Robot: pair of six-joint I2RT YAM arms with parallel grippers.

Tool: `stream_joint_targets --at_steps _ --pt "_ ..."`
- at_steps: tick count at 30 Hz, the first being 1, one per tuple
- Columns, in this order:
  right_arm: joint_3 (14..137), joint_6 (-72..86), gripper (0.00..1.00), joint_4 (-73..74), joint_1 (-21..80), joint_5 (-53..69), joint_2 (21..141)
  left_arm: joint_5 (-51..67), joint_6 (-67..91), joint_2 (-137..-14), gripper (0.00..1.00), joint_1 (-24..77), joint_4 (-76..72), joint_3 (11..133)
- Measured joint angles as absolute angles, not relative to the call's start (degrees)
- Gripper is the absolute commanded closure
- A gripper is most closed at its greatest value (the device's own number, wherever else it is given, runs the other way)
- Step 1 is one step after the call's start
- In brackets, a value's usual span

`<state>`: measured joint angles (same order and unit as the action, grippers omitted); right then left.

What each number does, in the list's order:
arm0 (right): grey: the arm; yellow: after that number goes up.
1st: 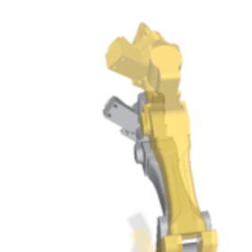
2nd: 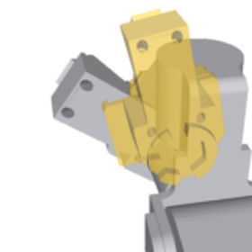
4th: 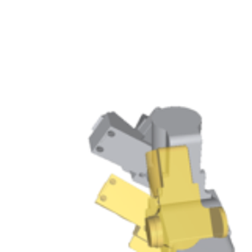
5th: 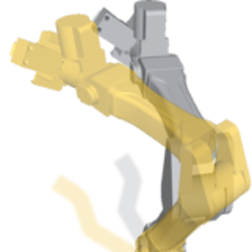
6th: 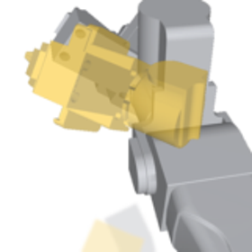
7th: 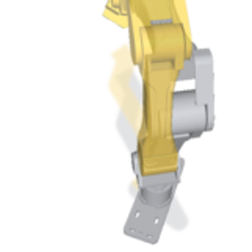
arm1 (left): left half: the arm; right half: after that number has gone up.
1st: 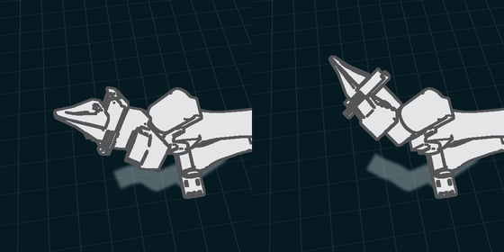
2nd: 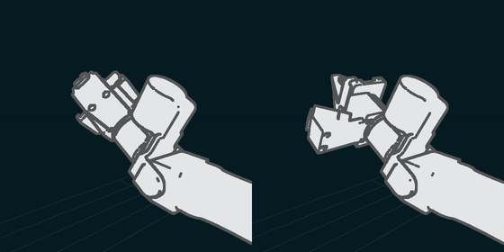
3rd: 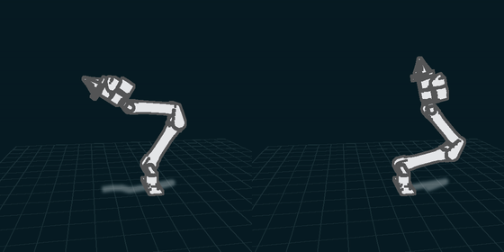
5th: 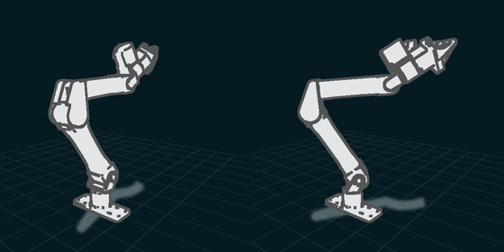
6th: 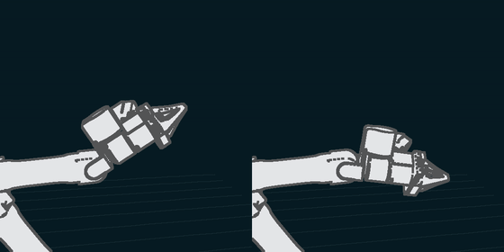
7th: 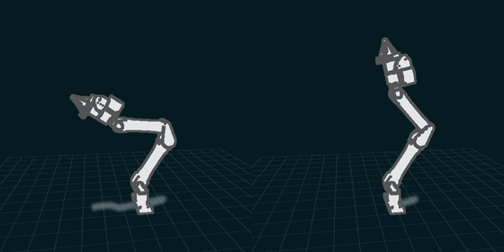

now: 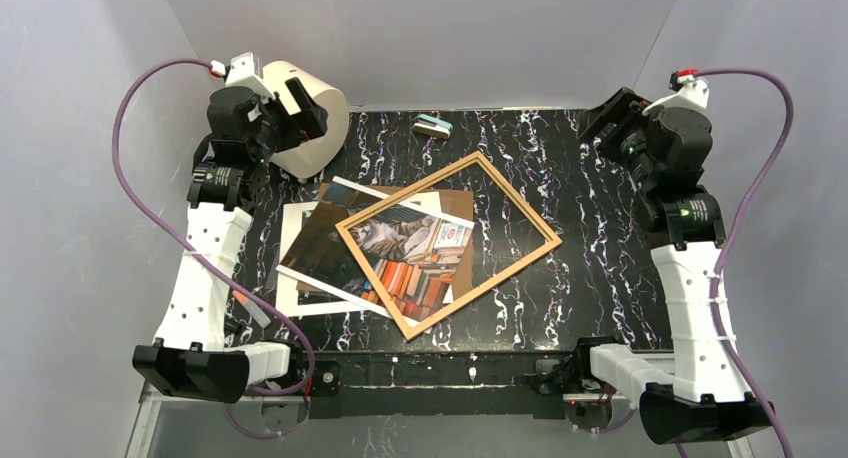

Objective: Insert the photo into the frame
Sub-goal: Adjust the photo frame at the center of the board.

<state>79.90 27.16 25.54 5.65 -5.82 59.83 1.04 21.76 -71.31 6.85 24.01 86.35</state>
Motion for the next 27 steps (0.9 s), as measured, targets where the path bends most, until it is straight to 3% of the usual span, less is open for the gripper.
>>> stream_joint_targets --at_steps 10,19,27 --pt "72.1 32.3 0.16 32.8 5.7 4.0 60.9 1.9 29.8 -71.5 0.01 6.9 21.4 79.0" --pt "53.3 40.8 0.13 41.0 5.8 15.7 67.7 3.7 31.3 -71.5 0.02 7.0 19.9 77.2" --pt "47.7 46.4 0.30 40.9 7.9 15.7 72.2 6.5 31.1 -71.5 0.02 7.0 18.4 72.6"
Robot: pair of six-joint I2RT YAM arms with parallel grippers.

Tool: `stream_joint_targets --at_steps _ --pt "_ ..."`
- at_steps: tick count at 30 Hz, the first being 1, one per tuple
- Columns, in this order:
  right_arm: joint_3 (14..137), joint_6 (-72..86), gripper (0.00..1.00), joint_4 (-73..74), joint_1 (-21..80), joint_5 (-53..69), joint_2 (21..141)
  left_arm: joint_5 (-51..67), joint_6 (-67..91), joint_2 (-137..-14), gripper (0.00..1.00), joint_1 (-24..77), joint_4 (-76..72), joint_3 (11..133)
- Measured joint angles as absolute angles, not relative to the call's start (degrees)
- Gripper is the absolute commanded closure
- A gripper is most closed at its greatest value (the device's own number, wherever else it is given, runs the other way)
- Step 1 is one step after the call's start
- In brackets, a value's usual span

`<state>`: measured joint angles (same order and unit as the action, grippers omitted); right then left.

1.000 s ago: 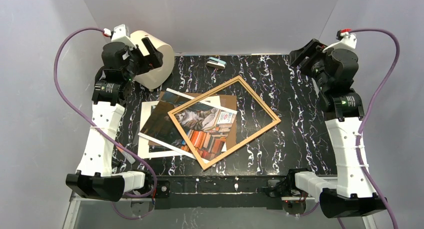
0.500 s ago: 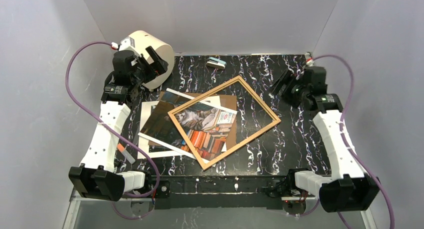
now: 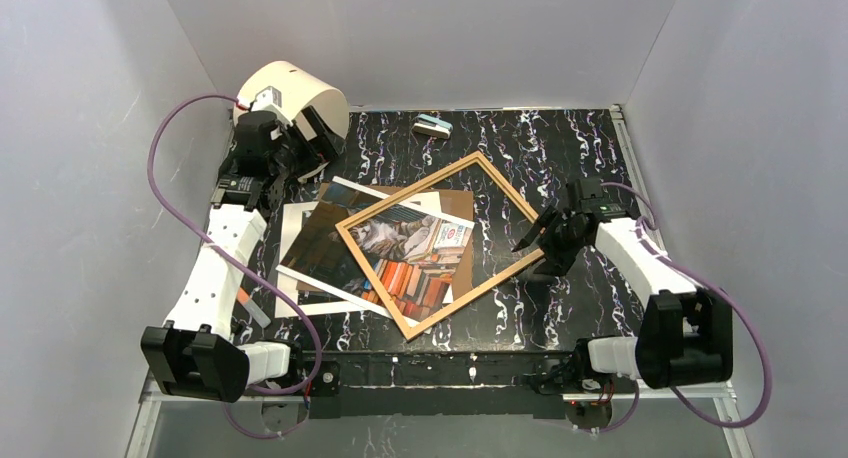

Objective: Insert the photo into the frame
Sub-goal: Adjust the photo frame at the center of the board.

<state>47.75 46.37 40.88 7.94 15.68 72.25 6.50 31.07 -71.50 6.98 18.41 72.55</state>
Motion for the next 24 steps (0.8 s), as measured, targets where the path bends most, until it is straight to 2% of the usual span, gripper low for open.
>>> stream_joint_targets --at_steps 4,13,24 --pt "46.7 48.1 0.39 39.9 9.7 13.4 77.0 6.5 31.0 -71.5 0.02 7.0 18.4 71.0" --pt "48.1 51.2 0.41 38.6 14.3 6.5 86.7 5.3 30.7 -70.4 0.02 7.0 18.5 70.0" --pt "52.1 52.0 0.66 39.0 15.9 -1.3 91.2 1.6 30.6 -69.3 0.02 7.0 20.4 68.4"
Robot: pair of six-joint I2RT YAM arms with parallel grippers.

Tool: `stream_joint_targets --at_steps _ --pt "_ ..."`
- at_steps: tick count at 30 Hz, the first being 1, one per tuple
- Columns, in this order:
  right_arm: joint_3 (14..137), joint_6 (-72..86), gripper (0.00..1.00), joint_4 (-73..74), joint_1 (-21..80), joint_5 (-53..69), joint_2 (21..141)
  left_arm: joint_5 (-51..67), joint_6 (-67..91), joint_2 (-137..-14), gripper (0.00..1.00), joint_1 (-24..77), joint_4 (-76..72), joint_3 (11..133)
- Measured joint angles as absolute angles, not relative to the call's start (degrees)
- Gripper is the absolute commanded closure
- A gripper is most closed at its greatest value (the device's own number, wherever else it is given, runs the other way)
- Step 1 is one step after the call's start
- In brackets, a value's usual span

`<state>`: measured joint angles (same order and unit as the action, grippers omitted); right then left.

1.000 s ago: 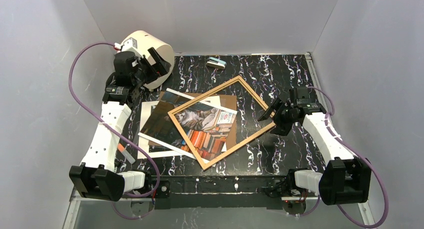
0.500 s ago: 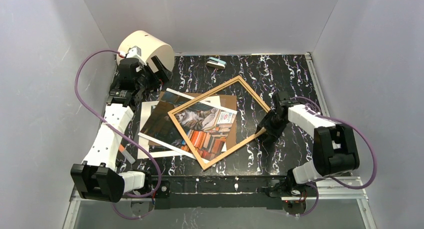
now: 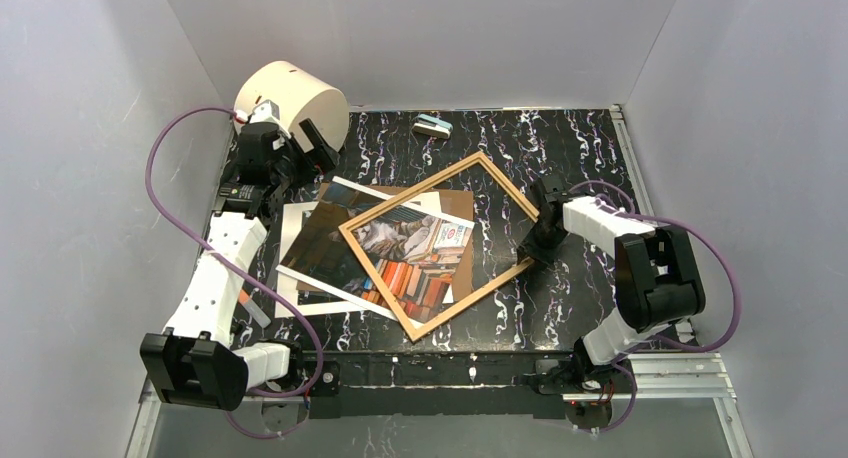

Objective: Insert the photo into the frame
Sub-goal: Adjust the photo frame at the center of the board.

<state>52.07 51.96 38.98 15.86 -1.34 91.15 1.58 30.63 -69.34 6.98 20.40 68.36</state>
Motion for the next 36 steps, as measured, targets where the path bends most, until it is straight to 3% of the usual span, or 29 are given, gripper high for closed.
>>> stream_joint_targets --at_steps 8,15,19,25,31,36 --pt "57.3 43.9 0.71 39.4 14.7 -8.5 93.4 0.1 30.4 -69.3 0.02 7.0 22.1 67.2" --pt "60.8 33.5 0.65 38.6 8.4 -10.6 98.0 1.1 30.8 -68.6 0.02 7.0 25.1 63.4" --pt "63.3 27.2 0.53 38.5 5.0 -14.2 100.0 2.3 31.1 -67.7 0.02 7.0 26.9 59.4" --pt "68.4 25.6 0.15 40.7 3.6 -20.2 103.0 3.5 31.1 -67.7 0.02 7.0 27.5 55.4" --pt "73.2 29.4 0.11 43.6 6.5 -20.0 100.8 4.3 30.4 -69.6 0.05 7.0 27.1 52.8" --pt "77.6 35.7 0.12 40.8 21.4 -13.6 99.5 6.2 30.3 -71.8 0.21 7.0 25.9 50.1"
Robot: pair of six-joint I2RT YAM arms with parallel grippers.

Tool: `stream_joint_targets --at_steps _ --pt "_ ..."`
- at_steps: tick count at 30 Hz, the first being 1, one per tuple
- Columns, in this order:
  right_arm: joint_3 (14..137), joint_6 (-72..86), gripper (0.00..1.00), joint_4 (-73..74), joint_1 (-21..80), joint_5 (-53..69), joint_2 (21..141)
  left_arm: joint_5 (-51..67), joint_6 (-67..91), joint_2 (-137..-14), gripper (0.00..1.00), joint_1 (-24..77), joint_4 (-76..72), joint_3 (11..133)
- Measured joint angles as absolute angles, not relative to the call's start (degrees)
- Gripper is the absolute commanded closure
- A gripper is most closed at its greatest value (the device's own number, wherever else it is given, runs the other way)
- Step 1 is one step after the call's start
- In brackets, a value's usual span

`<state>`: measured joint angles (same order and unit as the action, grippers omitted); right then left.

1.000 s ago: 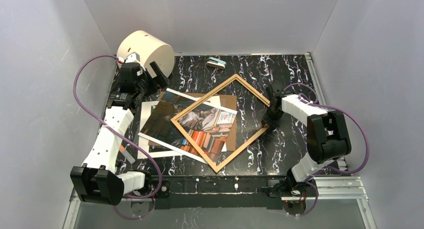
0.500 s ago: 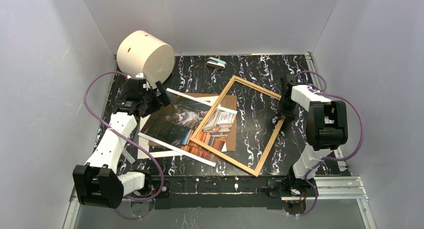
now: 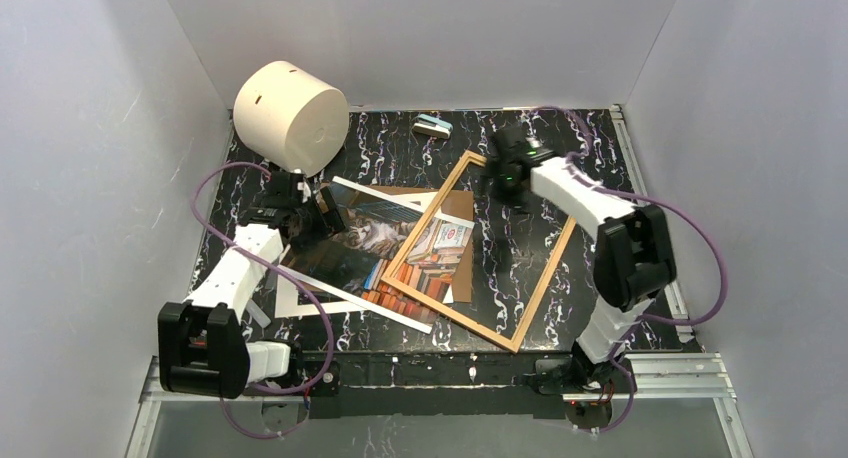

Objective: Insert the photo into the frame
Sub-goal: Adjust the photo frame at the center of the board.

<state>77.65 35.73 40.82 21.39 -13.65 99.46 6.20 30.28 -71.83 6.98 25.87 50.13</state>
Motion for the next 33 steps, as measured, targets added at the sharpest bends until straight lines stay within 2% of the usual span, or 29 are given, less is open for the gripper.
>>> stream_joint_targets --at_steps 6,13,17,24,33 --pt "89.4 41.4 0.12 36.1 37.7 -8.6 110.7 9.1 30.7 -74.5 0.37 7.0 23.3 46.4" --pt "101.7 43.3 0.15 36.8 43.4 -11.0 125.1 9.8 30.7 -77.0 0.44 7.0 20.9 42.9" --pt "105.8 43.1 0.18 38.6 45.2 -14.6 128.9 9.7 30.7 -77.4 0.46 7.0 19.8 40.8" --pt "109.8 41.5 0.48 43.5 47.2 -21.2 131.9 7.9 30.8 -77.8 0.50 7.0 19.9 38.9" --pt "95.5 34.7 0.58 38.4 47.0 -23.0 122.7 6.7 31.4 -78.5 0.50 7.0 19.9 39.2"
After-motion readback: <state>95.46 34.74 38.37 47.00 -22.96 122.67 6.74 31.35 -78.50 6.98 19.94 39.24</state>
